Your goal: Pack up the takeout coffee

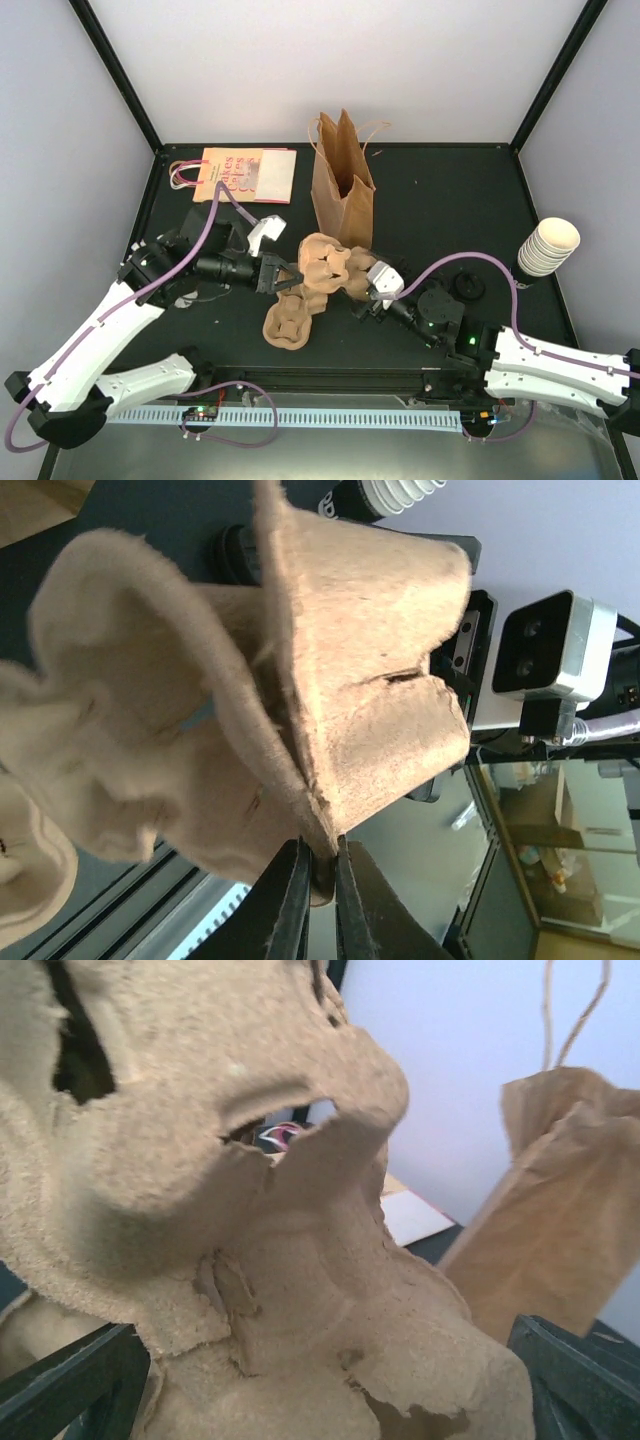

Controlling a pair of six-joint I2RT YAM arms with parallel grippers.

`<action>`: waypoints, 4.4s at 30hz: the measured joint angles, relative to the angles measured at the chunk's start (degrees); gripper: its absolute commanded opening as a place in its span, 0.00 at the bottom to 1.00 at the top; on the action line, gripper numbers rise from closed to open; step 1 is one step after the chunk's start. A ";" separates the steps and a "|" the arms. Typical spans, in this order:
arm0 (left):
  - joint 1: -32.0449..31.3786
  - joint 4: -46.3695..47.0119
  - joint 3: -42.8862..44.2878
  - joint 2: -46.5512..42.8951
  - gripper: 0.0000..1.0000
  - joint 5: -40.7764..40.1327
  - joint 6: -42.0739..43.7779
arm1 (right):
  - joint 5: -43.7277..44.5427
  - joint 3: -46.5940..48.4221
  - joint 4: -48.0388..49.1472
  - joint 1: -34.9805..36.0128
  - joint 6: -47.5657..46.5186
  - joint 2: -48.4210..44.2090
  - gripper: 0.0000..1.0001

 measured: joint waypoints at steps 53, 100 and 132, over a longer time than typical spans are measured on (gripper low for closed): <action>-3.17 5.99 -9.57 12.39 0.93 -22.18 14.51 | 9.42 9.97 -44.68 -4.15 60.06 -5.64 1.00; -22.45 32.89 -20.92 19.85 0.47 -20.61 -12.68 | -16.87 21.11 -50.62 -26.23 53.59 12.20 1.00; -22.67 31.50 -15.61 27.08 0.01 -26.53 -16.28 | -14.51 21.11 -51.84 -26.23 52.61 8.92 1.00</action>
